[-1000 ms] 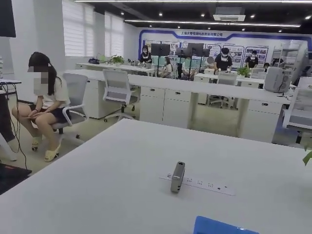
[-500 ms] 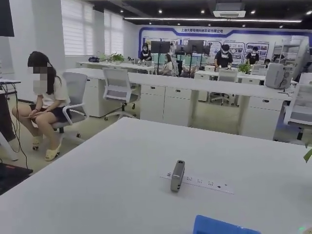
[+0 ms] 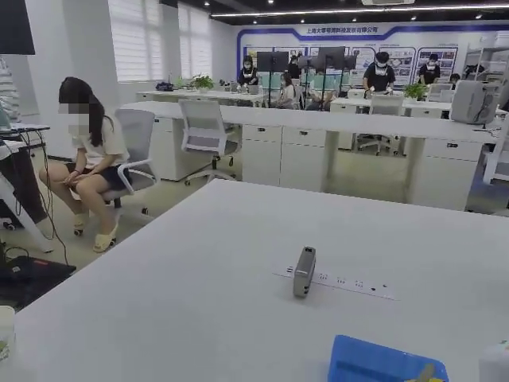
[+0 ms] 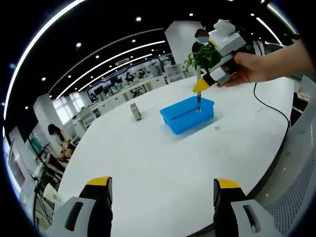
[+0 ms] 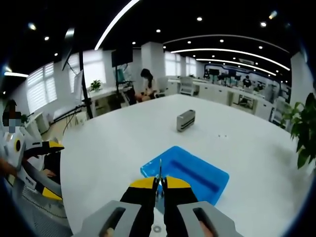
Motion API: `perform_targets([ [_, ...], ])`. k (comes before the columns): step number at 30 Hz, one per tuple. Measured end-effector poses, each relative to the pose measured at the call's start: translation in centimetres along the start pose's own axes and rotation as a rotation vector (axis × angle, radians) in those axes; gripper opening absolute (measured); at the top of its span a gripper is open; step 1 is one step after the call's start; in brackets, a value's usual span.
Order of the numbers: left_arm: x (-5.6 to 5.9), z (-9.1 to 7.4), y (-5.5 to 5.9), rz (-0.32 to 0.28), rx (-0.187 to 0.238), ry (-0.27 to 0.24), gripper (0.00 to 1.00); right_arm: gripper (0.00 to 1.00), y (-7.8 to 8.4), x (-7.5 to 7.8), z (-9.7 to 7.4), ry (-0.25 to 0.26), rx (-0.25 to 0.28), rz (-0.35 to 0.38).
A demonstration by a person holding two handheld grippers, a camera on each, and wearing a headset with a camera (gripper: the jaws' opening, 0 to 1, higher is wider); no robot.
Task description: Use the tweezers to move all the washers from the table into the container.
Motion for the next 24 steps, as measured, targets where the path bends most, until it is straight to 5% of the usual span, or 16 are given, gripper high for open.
perform_targets([
  [13,-0.1,0.0,0.2,0.008,-0.021,-0.004,0.86,0.01,-1.6,2.1,2.3,0.006,0.039,0.014],
  [24,-0.2,0.1,0.3,0.007,-0.029,-0.010,0.85,0.01,0.3,2.0,4.5,-0.007,0.007,0.018],
])
Point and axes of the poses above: the centre of the closed fingertips' face, and the gripper's own axes: z roughly forward along the fingers, x roughly to its right, y roughly out of its underside, the point moved 2 cm from there along -z, roughly backward along the fingers, and after that the axes turned 6 degrees about -z, right-handed, at the moved point
